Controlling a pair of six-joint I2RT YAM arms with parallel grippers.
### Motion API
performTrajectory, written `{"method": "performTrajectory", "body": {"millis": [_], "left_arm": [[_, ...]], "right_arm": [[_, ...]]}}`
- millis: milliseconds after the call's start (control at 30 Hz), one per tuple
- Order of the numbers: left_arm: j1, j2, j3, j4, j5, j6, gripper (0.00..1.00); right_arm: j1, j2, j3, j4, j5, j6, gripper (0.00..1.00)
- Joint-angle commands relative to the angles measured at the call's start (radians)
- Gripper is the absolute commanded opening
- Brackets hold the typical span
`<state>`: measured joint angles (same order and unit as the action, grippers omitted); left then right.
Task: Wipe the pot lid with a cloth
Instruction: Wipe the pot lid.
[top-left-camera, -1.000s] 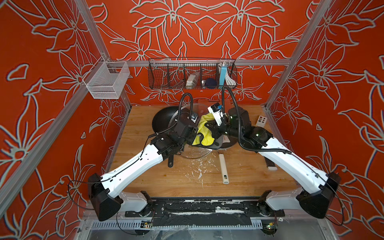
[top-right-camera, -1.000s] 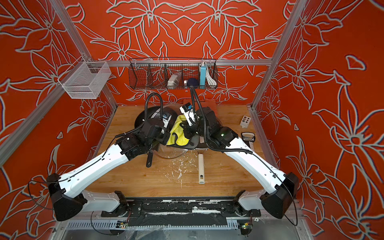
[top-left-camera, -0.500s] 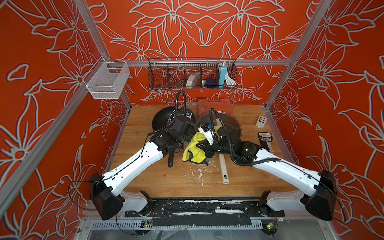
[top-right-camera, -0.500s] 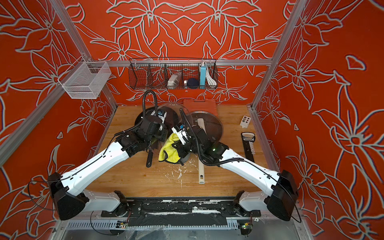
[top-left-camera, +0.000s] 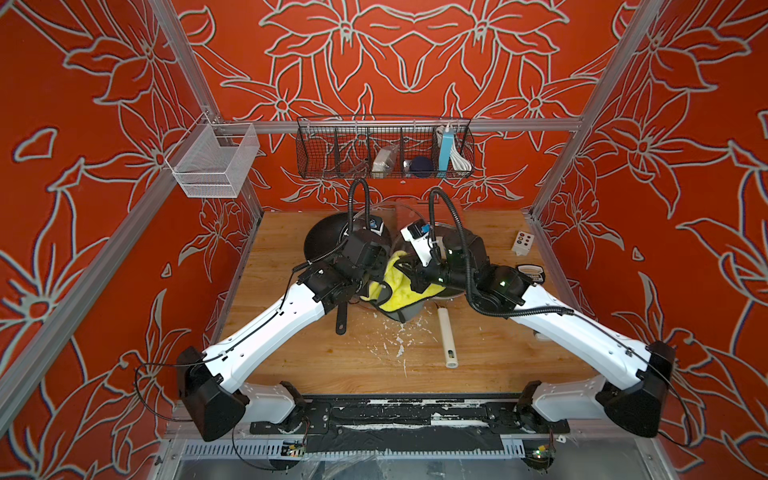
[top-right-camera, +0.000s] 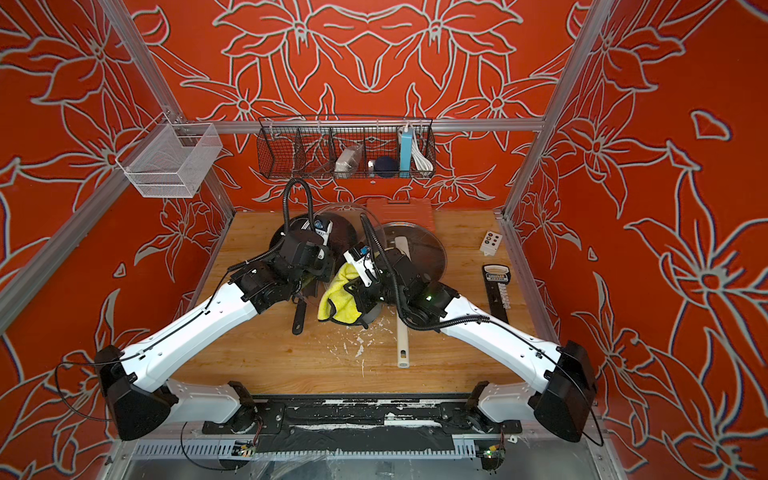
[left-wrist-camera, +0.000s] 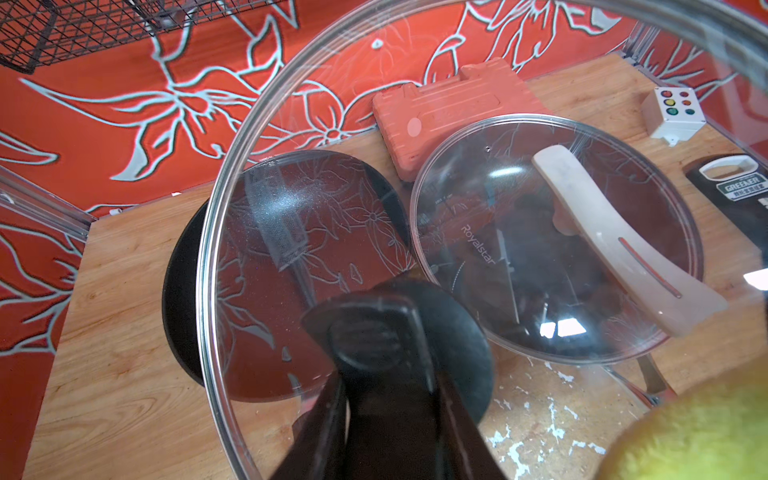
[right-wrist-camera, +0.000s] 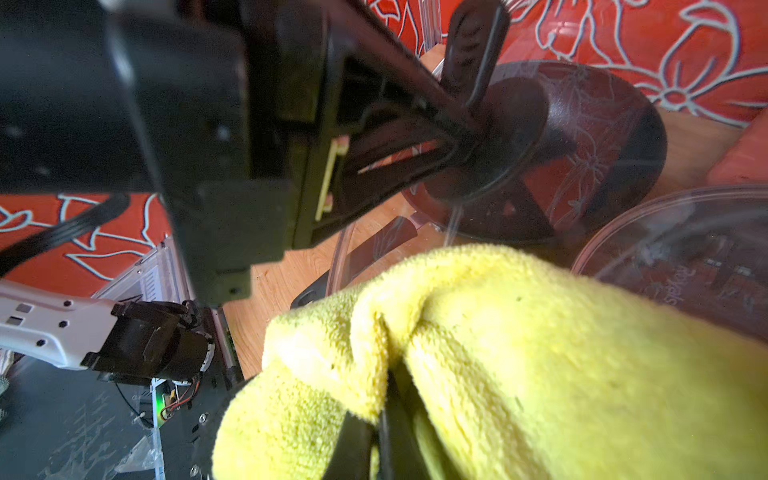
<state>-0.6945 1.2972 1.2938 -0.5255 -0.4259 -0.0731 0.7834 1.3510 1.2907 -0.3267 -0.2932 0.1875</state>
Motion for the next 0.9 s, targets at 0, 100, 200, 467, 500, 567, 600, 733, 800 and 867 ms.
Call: {"method": "performTrajectory", "body": {"millis": [0,100,200,467,500,567,600,733,800,867], "left_arm": [[0.011,-0.026,0.082,0.174,-0.024,-0.051,0.00],[0.015,-0.021,0.085,0.177,-0.016,-0.061,0.00],[0.015,-0.015,0.091,0.177,-0.014,-0.068,0.00],[0.016,-0.009,0.093,0.176,-0.009,-0.081,0.00],[0.016,-0.010,0.091,0.176,-0.009,-0.084,0.00],[0.017,-0.013,0.090,0.175,-0.007,-0.085,0.00],[0.016,-0.015,0.089,0.174,-0.007,-0.085,0.00],[0.016,-0.027,0.081,0.174,0.002,-0.085,0.00],[0.016,-0.036,0.074,0.174,0.003,-0.088,0.00],[0.016,-0.043,0.066,0.174,0.006,-0.091,0.00]], "right_arm": [[0.043,-0.040,-0.076,0.052,0.018,0.042,0.00],[0.072,-0.058,-0.139,0.081,0.022,0.069,0.00],[0.098,-0.068,-0.187,0.106,0.028,0.091,0.00],[0.121,-0.079,-0.211,0.155,0.010,0.127,0.00],[0.120,-0.078,-0.205,0.156,0.008,0.127,0.00],[0.120,-0.078,-0.190,0.154,0.008,0.123,0.00],[0.119,-0.076,-0.177,0.145,0.021,0.113,0.00],[0.112,-0.065,-0.100,0.080,0.086,0.063,0.00],[0.102,-0.051,-0.056,0.054,0.099,0.041,0.00],[0.087,-0.033,-0.016,0.042,0.106,0.028,0.00]]}}
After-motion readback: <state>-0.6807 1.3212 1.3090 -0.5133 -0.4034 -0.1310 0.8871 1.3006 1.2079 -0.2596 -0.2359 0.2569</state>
